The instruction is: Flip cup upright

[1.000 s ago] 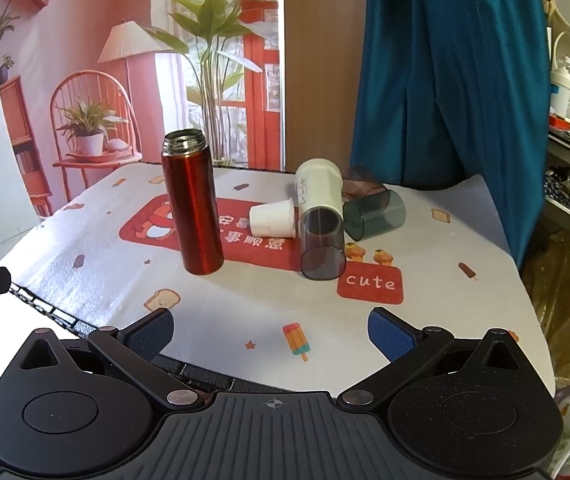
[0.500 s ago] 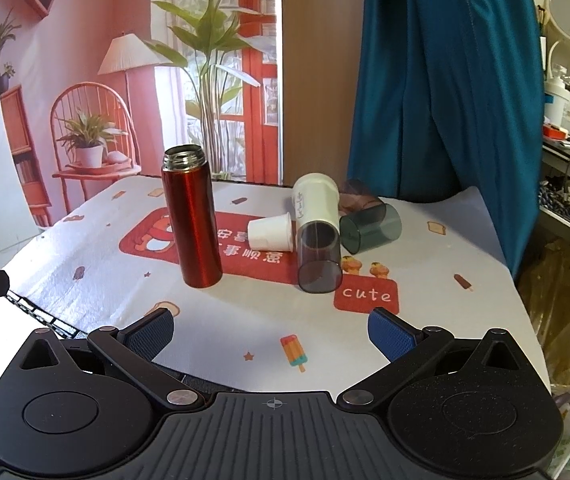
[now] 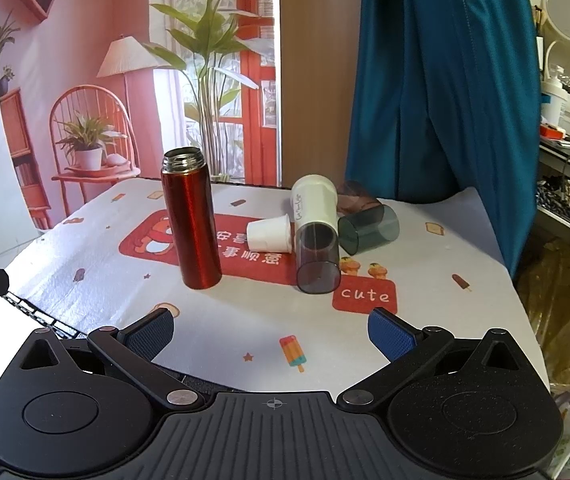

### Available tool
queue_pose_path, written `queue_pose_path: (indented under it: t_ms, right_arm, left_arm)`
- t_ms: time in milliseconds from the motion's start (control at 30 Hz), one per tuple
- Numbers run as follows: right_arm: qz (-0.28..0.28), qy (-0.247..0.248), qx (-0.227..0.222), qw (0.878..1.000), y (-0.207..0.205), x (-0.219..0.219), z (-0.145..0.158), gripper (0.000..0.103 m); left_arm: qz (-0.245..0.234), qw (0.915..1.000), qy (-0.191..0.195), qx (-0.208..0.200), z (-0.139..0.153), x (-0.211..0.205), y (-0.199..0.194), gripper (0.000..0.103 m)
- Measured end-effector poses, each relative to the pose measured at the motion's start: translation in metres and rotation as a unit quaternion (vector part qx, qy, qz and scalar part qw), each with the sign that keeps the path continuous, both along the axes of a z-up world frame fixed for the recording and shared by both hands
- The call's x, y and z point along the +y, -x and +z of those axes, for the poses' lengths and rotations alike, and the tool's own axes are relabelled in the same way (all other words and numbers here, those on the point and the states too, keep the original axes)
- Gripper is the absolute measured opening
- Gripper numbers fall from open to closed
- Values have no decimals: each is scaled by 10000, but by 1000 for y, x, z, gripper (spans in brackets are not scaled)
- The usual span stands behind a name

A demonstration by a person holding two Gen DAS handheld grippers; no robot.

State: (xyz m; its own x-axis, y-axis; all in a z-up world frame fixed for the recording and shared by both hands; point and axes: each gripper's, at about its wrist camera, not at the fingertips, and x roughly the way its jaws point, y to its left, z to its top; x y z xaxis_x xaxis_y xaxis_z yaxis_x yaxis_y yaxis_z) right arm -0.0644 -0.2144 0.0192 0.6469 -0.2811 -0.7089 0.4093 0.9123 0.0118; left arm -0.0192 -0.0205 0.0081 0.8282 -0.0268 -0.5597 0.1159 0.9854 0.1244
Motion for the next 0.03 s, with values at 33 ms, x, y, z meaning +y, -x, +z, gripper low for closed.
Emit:
queue_pose_path:
  t_ms: [33]
  right_arm:
    - [-3, 1, -2, 10000, 0, 0, 0, 103]
  left_arm:
    - [-4, 10000, 4, 2, 0, 0, 0, 103]
